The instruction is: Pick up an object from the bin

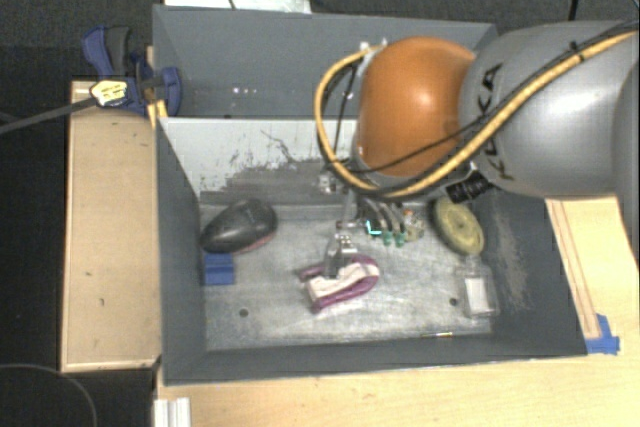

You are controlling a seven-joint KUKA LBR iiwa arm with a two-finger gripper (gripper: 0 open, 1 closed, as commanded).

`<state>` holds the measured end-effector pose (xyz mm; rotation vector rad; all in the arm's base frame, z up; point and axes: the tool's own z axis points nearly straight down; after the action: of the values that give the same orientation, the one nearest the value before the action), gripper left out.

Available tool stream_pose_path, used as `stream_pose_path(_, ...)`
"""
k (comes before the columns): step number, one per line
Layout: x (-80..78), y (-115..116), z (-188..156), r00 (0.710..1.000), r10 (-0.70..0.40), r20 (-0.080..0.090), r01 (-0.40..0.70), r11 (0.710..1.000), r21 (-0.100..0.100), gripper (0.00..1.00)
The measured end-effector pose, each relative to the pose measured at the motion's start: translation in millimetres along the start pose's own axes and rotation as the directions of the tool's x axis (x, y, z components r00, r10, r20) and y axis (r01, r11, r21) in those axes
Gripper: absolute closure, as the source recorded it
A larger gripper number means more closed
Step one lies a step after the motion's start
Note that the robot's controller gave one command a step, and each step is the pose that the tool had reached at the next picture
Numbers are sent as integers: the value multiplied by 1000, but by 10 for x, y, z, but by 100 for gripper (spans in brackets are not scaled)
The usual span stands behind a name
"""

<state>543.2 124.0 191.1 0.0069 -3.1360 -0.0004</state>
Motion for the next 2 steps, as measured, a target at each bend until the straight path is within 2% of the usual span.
stream_pose_path(1,308,-163,1164,989,145,-2,-145,989,1,0)
stream_pose_path(2,285,-153,1122,989,147,6,-147,989,-2,100)
